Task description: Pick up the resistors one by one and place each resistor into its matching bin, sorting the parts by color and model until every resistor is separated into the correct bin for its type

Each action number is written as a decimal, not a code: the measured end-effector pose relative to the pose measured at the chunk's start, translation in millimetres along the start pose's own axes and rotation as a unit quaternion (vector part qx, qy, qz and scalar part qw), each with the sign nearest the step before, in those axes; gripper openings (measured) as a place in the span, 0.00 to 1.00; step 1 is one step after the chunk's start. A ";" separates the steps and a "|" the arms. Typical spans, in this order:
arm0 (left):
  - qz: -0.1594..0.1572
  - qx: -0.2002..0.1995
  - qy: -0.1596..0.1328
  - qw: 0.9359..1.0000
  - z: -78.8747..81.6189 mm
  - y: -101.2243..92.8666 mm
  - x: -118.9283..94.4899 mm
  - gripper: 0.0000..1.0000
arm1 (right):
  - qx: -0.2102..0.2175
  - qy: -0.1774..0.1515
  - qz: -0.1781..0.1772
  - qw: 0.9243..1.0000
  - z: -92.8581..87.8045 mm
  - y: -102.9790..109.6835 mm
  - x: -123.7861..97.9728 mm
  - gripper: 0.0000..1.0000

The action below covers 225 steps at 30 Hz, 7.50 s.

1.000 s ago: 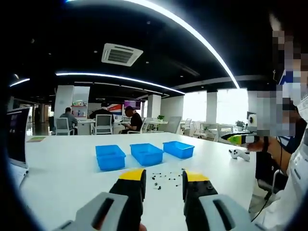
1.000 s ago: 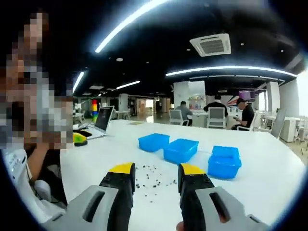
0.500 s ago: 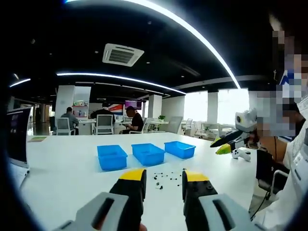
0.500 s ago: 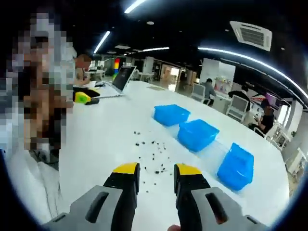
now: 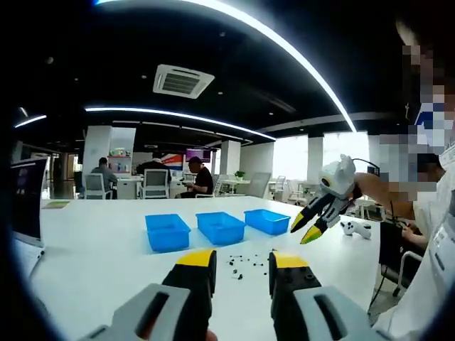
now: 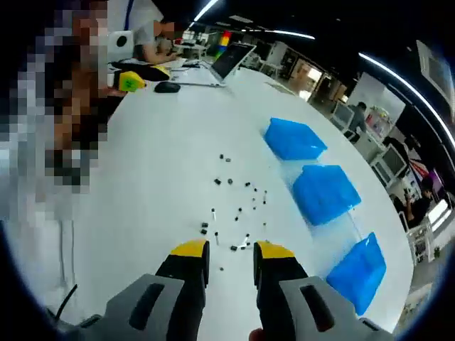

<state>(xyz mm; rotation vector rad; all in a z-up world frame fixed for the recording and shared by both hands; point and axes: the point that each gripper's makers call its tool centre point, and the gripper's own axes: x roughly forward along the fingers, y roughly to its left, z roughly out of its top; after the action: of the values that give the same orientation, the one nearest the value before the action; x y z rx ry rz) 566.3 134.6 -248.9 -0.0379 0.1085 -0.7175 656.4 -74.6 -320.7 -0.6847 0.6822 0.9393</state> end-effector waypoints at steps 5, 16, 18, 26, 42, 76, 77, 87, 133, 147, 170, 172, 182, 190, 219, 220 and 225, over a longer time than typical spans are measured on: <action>0.000 -0.001 0.000 1.000 -0.1 1.5 0.5 0.31 | 0.134 0.074 -0.028 0.988 -28.6 -36.5 30.3 0.16; 0.003 -0.005 -0.001 1.000 -0.7 4.9 0.7 0.31 | 0.226 0.102 -0.004 0.969 -41.8 -62.0 69.9 0.11; 0.003 -0.005 0.001 1.000 -1.9 5.5 1.2 0.31 | 0.225 0.110 -0.003 0.968 -45.3 -62.0 73.8 0.11; 0.000 -0.004 0.002 1.000 -2.3 6.2 2.8 0.31 | 0.201 0.127 -0.023 0.971 -46.1 -61.6 72.8 0.04; -0.001 -0.001 -0.001 1.000 -0.9 1.8 2.9 0.31 | 0.218 0.038 -0.015 0.975 -19.2 -69.5 45.8 0.03; -0.008 -0.001 0.004 1.000 -3.8 -0.7 5.3 0.31 | 0.171 -0.368 -0.128 0.905 -24.2 17.3 -138.5 0.04; -0.008 -0.001 0.003 1.000 -3.6 -0.9 4.9 0.31 | 0.170 -0.369 -0.128 0.905 -23.7 17.3 -138.8 0.04; -0.008 0.001 -0.002 1.000 0.4 -1.1 1.4 0.31 | 0.188 -0.368 -0.110 0.904 -8.5 11.3 -130.7 0.04; 0.018 -0.001 -0.028 0.999 14.4 15.2 -19.9 0.31 | 0.190 -0.302 -0.069 0.932 225.6 -124.8 129.5 0.03; 0.019 -0.003 -0.030 0.999 15.8 15.7 -19.7 0.31 | 0.211 -0.289 -0.098 0.929 230.0 -137.3 151.6 0.47; 0.010 0.002 -0.026 1.000 14.9 9.5 -14.5 0.31 | 0.198 -0.381 -0.072 0.900 143.0 -79.0 -20.7 0.41; 0.009 0.003 -0.025 1.000 14.8 9.2 -13.7 0.31 | 0.197 -0.385 -0.077 0.899 127.2 -74.9 -43.1 0.42; 0.007 0.003 -0.020 1.000 12.0 7.4 -10.5 0.31 | 0.178 -0.397 -0.125 0.892 68.5 -51.7 -114.8 0.42; 0.006 0.002 -0.016 1.000 9.0 8.7 -8.0 0.31 | 0.163 -0.377 -0.168 0.896 16.3 -23.6 -130.5 0.45; 0.002 0.001 -0.010 1.000 4.0 5.1 -5.5 0.32 | 0.083 -0.272 -0.193 0.939 -8.0 -9.8 -112.9 0.35; 0.002 0.000 -0.010 1.000 4.4 5.3 -5.8 0.32 | 0.070 -0.259 -0.180 0.947 -3.8 -7.2 -106.7 0.34; 0.006 0.002 -0.011 1.000 5.7 8.2 -7.4 0.32 | 0.009 -0.207 -0.127 0.970 11.1 3.9 -84.0 0.35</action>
<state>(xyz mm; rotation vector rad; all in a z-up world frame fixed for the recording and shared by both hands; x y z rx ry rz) 566.8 145.7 -243.2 -0.0407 0.0869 -0.7048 619.9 -104.6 -250.3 -0.5222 0.2263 0.8023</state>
